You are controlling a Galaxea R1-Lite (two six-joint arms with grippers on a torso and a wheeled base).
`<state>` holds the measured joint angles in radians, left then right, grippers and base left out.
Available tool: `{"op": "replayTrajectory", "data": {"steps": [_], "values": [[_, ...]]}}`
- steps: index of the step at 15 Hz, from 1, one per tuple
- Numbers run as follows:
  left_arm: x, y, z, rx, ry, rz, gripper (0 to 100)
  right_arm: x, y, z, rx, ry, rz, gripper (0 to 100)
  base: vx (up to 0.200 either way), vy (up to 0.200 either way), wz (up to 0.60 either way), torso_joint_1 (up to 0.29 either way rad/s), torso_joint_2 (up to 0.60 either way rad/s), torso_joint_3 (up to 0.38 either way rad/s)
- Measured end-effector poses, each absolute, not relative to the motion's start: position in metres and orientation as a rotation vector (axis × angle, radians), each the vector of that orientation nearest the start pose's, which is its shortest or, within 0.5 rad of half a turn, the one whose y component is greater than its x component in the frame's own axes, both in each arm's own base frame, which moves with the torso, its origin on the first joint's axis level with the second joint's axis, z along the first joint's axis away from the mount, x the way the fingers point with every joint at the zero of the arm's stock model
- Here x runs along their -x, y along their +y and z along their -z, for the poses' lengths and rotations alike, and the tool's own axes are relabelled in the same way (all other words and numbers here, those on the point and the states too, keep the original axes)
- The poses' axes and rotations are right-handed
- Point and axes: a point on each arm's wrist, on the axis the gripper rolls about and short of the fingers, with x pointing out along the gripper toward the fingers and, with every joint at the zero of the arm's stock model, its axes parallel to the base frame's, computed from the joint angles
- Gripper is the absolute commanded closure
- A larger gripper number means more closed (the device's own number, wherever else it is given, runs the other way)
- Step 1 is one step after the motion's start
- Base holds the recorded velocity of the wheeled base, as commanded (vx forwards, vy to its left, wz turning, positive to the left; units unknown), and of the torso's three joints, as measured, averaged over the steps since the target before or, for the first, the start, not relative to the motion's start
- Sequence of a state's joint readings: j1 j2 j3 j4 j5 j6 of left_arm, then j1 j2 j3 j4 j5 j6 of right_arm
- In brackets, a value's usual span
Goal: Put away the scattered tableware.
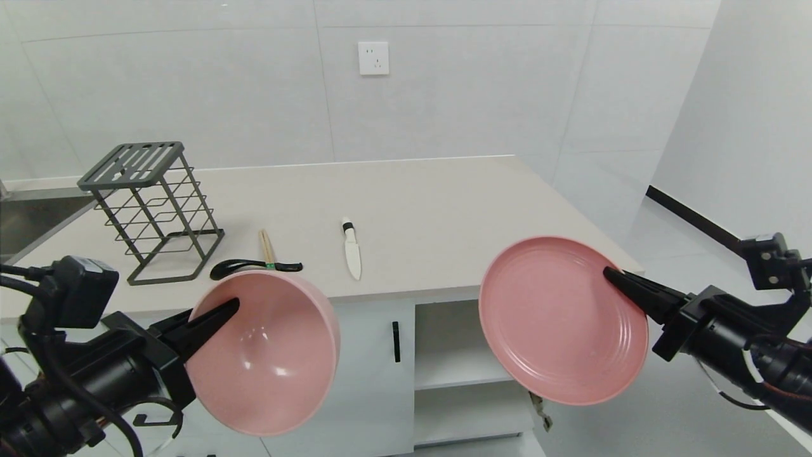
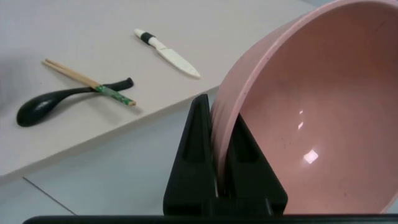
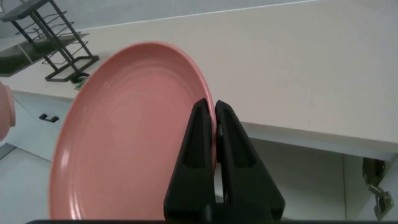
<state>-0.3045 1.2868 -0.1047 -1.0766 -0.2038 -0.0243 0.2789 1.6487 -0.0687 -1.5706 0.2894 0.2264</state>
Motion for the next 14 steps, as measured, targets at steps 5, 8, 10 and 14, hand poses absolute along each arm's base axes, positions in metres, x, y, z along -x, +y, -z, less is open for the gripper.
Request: {"op": "replayTrajectory", "data": {"steps": [5, 8, 10, 14], "values": [[-0.1443, -0.0508, -0.1418, 0.015, 0.124, 0.512, 100, -0.1890, 0.0614, -0.1223, -0.221, 0.077, -0.567, 100, 0.000, 0.000, 0.00, -0.237, 0.49, 0.250], [-0.1442, -0.0507, -0.1414, 0.015, 0.125, 0.512, 100, -0.1889, 0.0613, -0.1224, -0.221, 0.077, -0.567, 100, 0.000, 0.000, 0.00, -0.243, 0.49, 0.258], [-0.1441, -0.0507, -0.1412, 0.013, 0.126, 0.512, 100, -0.1889, 0.0614, -0.1223, -0.221, 0.077, -0.567, 100, 0.000, 0.000, 0.00, -0.229, 0.49, 0.249], [-0.1439, -0.0507, -0.1410, 0.011, 0.127, 0.512, 100, -0.1887, 0.0613, -0.1222, -0.219, 0.077, -0.568, 100, 0.000, 0.000, 0.00, -0.228, 0.48, 0.250]]}}
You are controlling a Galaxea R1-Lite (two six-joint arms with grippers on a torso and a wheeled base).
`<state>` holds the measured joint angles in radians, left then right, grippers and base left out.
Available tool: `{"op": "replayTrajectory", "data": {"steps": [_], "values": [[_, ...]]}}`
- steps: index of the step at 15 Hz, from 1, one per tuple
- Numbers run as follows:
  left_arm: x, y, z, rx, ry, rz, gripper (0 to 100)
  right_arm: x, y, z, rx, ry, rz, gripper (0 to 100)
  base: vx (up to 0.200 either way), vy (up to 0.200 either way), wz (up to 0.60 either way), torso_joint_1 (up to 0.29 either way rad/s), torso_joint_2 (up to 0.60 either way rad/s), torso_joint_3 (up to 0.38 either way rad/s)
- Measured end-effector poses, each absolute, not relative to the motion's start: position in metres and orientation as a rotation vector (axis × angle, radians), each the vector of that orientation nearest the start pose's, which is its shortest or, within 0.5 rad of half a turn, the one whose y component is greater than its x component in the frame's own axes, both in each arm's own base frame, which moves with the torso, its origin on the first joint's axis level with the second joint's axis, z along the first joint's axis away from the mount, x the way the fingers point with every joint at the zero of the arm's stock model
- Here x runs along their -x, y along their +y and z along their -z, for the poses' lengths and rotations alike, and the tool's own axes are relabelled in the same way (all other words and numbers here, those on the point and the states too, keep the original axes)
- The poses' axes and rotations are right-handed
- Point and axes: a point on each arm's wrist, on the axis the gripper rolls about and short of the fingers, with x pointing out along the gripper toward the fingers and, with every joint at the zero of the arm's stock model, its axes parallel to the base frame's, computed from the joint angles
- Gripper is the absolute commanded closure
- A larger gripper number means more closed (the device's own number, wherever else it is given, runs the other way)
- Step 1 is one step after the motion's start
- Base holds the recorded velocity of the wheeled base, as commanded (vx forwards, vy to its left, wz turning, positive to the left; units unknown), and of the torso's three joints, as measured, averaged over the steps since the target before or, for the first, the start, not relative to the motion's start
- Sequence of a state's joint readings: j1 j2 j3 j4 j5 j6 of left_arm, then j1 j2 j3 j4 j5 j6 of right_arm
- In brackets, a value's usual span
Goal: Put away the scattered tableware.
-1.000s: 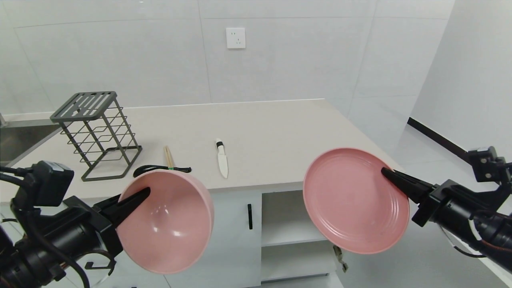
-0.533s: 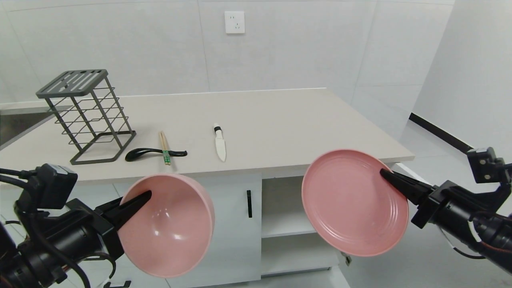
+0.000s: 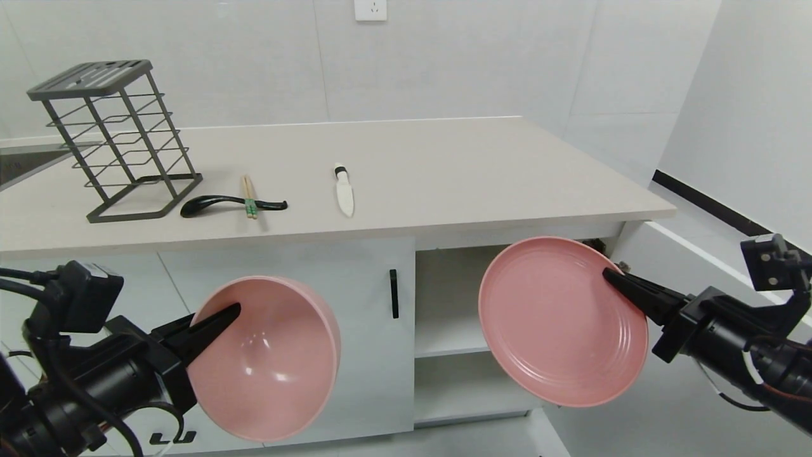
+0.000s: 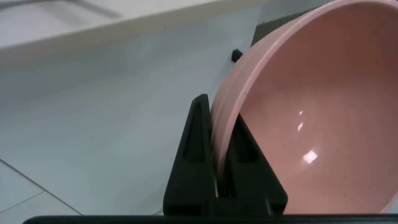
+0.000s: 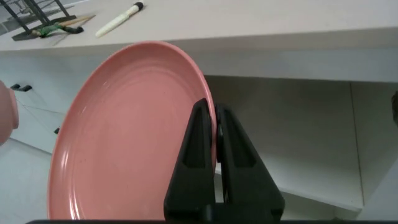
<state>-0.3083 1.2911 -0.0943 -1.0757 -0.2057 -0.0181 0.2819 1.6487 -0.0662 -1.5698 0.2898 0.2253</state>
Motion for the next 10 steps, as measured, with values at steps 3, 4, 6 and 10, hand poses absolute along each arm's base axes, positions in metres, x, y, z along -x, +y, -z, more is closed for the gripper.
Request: {"op": "replayTrajectory", "data": {"steps": [3, 4, 6, 10], "values": [[-0.1436, -0.0506, -0.1404, 0.011, 0.130, 0.513, 100, -0.1884, 0.0621, -0.1221, -0.220, 0.079, -0.571, 100, 0.000, 0.000, 0.00, -0.207, 0.47, 0.245], [-0.1436, -0.0506, -0.1403, 0.011, 0.130, 0.513, 100, -0.1883, 0.0624, -0.1221, -0.220, 0.079, -0.573, 100, 0.000, 0.000, 0.00, -0.207, 0.45, 0.193], [-0.1436, -0.0506, -0.1400, 0.011, 0.133, 0.513, 100, -0.1884, 0.0627, -0.1222, -0.220, 0.079, -0.574, 100, 0.000, 0.000, 0.00, -0.205, 0.40, 0.207], [-0.1452, -0.0511, -0.1381, 0.010, 0.146, 0.512, 100, -0.1883, 0.0627, -0.1221, -0.221, 0.079, -0.574, 100, 0.000, 0.000, 0.00, -0.110, 0.28, 0.139]]}}
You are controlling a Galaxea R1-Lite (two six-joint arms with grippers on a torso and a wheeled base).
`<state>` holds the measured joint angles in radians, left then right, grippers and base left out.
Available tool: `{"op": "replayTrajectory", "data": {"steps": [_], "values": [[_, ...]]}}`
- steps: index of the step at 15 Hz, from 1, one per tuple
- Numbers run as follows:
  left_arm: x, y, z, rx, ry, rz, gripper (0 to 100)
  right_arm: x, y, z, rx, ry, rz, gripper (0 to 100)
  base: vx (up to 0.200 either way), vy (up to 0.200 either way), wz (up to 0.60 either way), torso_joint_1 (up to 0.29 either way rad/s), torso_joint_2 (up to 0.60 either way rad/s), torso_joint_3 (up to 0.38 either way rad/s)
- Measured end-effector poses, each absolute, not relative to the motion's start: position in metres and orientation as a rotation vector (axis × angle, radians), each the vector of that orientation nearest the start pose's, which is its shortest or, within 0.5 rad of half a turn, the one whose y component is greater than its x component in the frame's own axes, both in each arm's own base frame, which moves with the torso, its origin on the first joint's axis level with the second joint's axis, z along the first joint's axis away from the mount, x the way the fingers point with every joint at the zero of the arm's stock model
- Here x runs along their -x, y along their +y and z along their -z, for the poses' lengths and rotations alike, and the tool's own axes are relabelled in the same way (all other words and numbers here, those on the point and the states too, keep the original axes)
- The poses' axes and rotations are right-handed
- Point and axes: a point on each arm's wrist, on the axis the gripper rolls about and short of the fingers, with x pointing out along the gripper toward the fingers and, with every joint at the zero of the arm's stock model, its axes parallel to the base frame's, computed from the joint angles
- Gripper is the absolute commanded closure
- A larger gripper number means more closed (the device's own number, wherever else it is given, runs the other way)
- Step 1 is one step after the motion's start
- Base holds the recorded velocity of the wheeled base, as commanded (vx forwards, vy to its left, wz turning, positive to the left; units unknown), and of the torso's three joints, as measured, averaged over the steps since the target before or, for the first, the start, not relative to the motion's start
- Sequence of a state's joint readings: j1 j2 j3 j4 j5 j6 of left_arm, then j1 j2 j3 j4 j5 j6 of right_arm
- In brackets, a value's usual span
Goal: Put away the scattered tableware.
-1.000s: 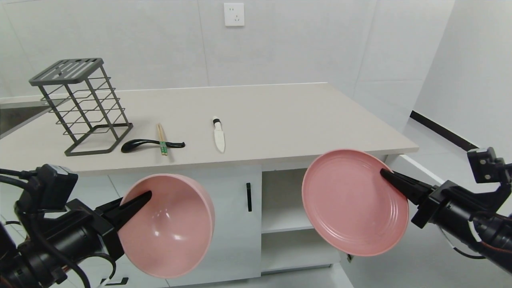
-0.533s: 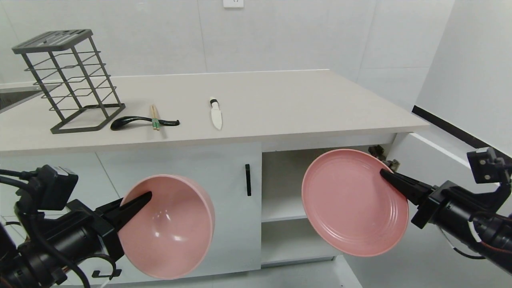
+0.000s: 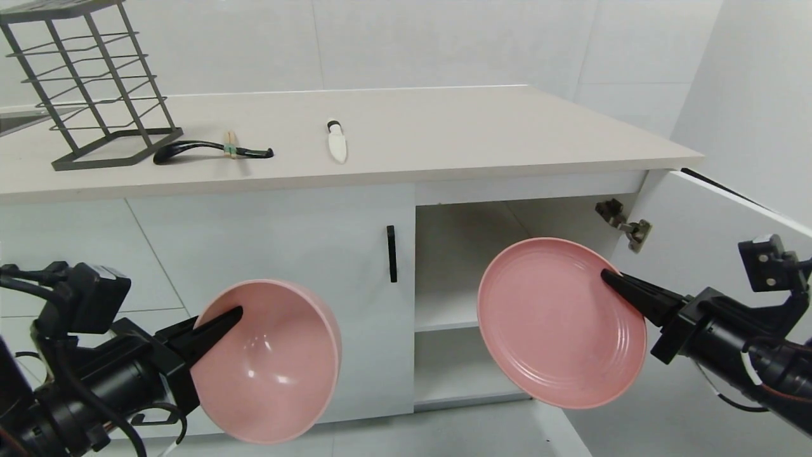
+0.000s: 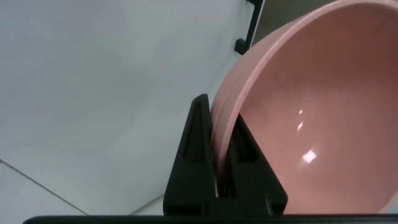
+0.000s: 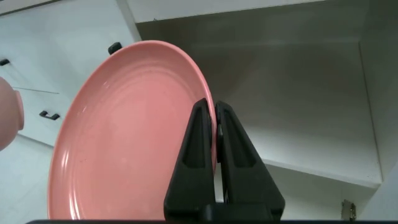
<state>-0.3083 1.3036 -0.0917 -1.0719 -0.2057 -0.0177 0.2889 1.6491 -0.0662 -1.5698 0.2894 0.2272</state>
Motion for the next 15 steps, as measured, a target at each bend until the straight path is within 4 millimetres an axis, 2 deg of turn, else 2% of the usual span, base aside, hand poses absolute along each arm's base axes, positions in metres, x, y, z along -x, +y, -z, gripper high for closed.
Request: {"op": "replayTrajectory", "data": {"steps": [2, 6, 9, 15], "values": [[-0.146, -0.051, -0.138, 0.010, 0.147, 0.511, 100, -0.188, 0.063, -0.122, -0.221, 0.080, -0.576, 100, 0.000, 0.000, 0.00, -0.011, 0.03, 0.021], [-0.144, -0.051, -0.132, -0.034, 0.168, 0.517, 100, -0.189, 0.063, -0.122, -0.221, 0.080, -0.573, 100, 0.200, 0.000, 0.00, -0.007, 0.01, 0.033], [-0.143, -0.051, -0.122, -0.142, 0.191, 0.532, 100, -0.189, 0.062, -0.121, -0.221, 0.086, -0.569, 100, 0.000, 0.000, 0.00, 0.000, 0.00, 0.000], [-0.140, -0.055, -0.116, -0.159, 0.217, 0.563, 100, -0.191, 0.062, -0.113, -0.221, 0.126, -0.560, 100, 0.000, 0.000, 0.00, 0.000, 0.00, 0.000]]}}
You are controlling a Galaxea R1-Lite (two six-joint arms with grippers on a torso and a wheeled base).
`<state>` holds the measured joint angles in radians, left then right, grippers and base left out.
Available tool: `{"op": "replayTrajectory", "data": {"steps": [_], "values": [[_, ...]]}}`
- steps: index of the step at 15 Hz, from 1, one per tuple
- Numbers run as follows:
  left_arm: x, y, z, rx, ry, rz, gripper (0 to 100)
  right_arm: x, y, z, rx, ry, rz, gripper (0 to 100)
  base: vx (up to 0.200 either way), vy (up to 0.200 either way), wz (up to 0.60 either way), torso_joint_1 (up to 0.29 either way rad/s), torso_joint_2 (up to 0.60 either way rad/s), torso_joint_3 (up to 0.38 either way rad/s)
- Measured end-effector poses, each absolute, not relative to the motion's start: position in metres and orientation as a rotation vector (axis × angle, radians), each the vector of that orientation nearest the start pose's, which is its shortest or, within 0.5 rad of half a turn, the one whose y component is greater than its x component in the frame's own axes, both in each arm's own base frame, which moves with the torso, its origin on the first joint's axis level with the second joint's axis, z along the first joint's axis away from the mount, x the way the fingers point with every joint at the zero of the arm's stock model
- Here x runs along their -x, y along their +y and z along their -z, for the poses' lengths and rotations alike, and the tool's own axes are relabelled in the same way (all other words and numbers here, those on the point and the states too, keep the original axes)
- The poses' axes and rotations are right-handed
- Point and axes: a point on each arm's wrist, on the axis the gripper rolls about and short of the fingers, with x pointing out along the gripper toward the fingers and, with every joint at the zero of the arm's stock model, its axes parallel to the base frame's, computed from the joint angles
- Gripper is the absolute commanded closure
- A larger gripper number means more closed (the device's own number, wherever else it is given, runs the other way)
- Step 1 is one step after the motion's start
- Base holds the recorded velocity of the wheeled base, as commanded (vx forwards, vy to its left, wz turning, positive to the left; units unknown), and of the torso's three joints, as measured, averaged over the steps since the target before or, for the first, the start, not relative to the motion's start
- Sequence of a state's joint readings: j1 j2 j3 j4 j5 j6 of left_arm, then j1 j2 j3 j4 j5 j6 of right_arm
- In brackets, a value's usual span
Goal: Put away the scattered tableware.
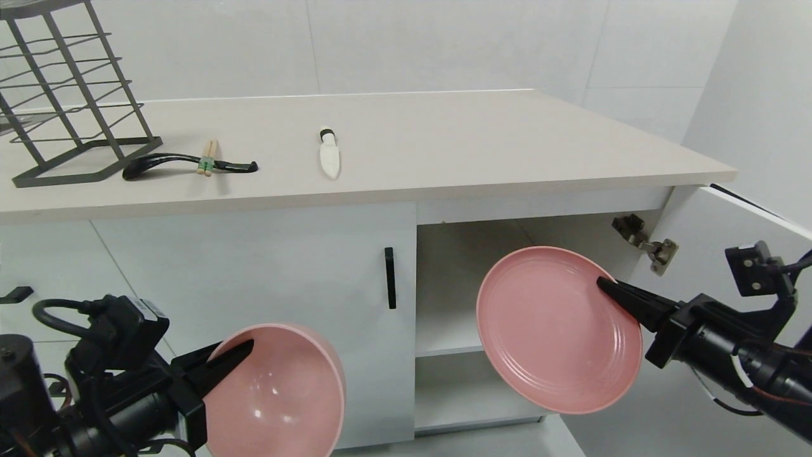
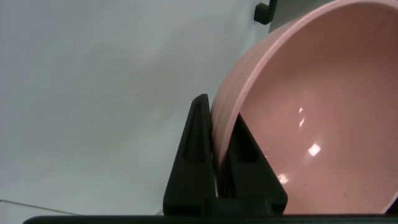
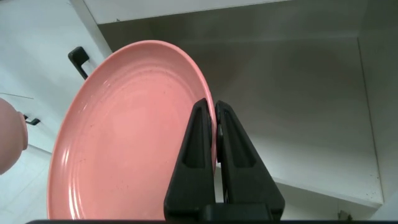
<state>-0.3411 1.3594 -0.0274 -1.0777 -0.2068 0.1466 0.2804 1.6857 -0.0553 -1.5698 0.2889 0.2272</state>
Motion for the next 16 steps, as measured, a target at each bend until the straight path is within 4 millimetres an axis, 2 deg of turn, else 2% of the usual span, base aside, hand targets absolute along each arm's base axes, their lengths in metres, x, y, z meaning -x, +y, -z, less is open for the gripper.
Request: {"op": "replayTrajectory", "data": {"steps": [3, 7, 16], "values": [[-0.1402, -0.0547, -0.1158, -0.159, 0.217, 0.563, 100, -0.1913, 0.0618, -0.1120, -0.220, 0.130, -0.559, 100, 0.000, 0.000, 0.00, 0.000, 0.00, 0.000], [-0.1408, -0.0544, -0.1163, -0.156, 0.214, 0.560, 100, -0.1913, 0.0618, -0.1123, -0.220, 0.127, -0.559, 100, 0.000, 0.000, 0.00, -0.290, 0.00, -0.157], [-0.1421, -0.0547, -0.1152, -0.151, 0.225, 0.557, 100, -0.1923, 0.0620, -0.1098, -0.221, 0.142, -0.557, 100, 0.000, 0.000, 0.00, -0.003, 0.00, -0.012]]}}
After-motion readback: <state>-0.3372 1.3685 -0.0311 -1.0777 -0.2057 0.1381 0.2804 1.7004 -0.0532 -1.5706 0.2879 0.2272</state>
